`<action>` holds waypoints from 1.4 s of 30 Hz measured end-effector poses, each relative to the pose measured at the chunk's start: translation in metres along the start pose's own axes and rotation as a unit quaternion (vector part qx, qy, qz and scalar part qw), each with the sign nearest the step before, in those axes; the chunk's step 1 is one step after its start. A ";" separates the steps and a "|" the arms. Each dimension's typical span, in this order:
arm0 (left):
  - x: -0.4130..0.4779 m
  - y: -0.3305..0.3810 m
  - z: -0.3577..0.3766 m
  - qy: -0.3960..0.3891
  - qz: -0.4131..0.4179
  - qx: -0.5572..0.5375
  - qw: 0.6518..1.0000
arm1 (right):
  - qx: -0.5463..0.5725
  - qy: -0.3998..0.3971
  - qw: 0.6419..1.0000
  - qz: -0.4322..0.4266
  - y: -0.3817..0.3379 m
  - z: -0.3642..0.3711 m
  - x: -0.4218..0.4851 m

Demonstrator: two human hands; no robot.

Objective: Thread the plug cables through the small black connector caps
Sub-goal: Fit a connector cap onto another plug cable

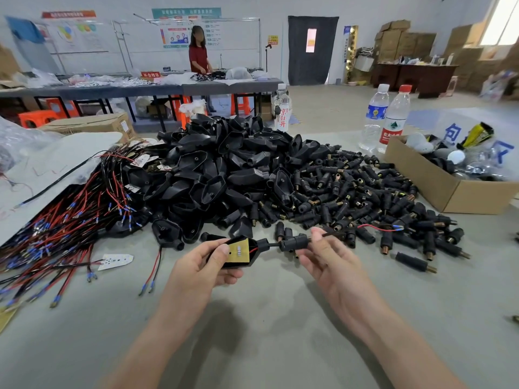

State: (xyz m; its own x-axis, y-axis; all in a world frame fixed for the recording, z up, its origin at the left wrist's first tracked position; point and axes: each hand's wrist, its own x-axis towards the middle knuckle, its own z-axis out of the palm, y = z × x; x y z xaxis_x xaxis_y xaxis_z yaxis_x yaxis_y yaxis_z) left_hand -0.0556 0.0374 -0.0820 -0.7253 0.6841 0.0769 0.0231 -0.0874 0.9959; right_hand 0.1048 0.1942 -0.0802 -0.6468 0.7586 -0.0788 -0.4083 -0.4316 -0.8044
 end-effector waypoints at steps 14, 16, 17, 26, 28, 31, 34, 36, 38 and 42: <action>-0.001 0.002 -0.001 -0.030 -0.030 -0.041 0.998 | 0.070 -0.080 0.993 0.053 -0.001 0.003 -0.006; 0.000 0.002 -0.001 -0.030 -0.029 -0.037 0.998 | 0.069 -0.084 0.993 0.049 -0.001 0.004 -0.006; 0.000 0.002 -0.001 -0.031 -0.028 -0.032 0.999 | 0.065 -0.086 0.993 0.045 0.000 0.005 -0.006; -0.002 0.003 -0.004 -0.029 -0.016 -0.002 0.999 | 0.009 -0.113 0.994 0.005 0.004 0.005 -0.007; -0.002 0.002 -0.004 -0.029 -0.016 -0.002 0.999 | -0.007 -0.115 0.993 -0.001 0.005 0.004 -0.007; -0.002 0.001 -0.003 -0.029 -0.017 0.000 0.999 | -0.025 -0.118 0.993 -0.007 0.007 0.003 -0.006; -0.001 0.000 -0.001 -0.030 -0.017 0.009 0.999 | -0.053 -0.120 0.991 -0.018 0.008 0.003 -0.006; -0.001 -0.001 0.000 -0.030 -0.020 0.016 0.999 | -0.076 -0.112 0.991 -0.026 0.011 0.003 -0.006; -0.001 -0.002 0.001 -0.028 -0.024 0.023 0.999 | -0.094 -0.105 0.989 -0.032 0.012 0.002 -0.006; -0.001 -0.001 0.000 -0.027 -0.033 0.027 0.999 | -0.102 -0.109 0.988 -0.038 0.012 0.001 -0.005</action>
State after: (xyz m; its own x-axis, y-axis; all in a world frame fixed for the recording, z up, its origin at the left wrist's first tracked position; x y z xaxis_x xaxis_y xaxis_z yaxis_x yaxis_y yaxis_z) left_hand -0.0550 0.0370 -0.0835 -0.6886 0.7251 0.0117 0.0137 -0.0031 0.9999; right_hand 0.1020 0.1846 -0.0889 -0.7521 0.6520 0.0964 -0.3364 -0.2539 -0.9069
